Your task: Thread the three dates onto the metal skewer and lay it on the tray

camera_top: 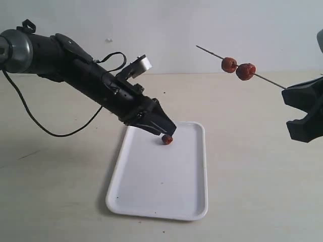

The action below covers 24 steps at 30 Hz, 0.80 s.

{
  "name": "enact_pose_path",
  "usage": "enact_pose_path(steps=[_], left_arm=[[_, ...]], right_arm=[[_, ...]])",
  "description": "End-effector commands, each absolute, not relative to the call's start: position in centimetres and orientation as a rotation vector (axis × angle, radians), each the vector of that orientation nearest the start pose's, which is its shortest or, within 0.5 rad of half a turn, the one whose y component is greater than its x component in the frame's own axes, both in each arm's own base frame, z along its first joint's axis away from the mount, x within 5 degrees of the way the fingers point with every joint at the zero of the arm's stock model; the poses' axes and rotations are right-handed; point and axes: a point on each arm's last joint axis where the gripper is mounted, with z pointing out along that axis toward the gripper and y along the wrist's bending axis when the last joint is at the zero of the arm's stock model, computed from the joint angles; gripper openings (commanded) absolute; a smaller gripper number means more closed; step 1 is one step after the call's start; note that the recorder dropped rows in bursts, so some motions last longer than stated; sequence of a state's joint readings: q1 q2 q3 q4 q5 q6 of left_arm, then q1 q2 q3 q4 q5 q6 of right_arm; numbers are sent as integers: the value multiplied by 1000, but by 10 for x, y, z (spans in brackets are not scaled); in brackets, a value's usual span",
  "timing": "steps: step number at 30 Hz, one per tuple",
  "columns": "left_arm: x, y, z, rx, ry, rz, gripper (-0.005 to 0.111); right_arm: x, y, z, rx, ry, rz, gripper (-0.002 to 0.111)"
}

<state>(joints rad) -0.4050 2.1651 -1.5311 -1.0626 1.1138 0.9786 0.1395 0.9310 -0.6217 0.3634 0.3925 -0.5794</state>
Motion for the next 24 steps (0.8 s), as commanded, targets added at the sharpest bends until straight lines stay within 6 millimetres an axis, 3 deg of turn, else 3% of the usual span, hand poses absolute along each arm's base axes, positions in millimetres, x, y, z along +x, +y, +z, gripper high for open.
enact_pose_path(steps=[1, 6, 9, 14, 24], left_arm=[[365, -239, 177, 1043, 2411, -1370, 60], [376, -239, 178, 762, 2553, -1316, 60], [381, -239, 184, 718, 2610, -1262, 70], [379, -246, 200, 844, 2562, -1295, 88], [376, -246, 202, 883, 2562, -1318, 89]], right_arm=[[182, 37, 289, -476, 2096, 79, 0], [182, 37, 289, -476, 2096, 79, 0], [182, 37, 289, -476, 2096, 79, 0], [182, 37, 288, -477, 2097, 80, 0], [182, 37, 288, -478, 2100, 81, 0]])
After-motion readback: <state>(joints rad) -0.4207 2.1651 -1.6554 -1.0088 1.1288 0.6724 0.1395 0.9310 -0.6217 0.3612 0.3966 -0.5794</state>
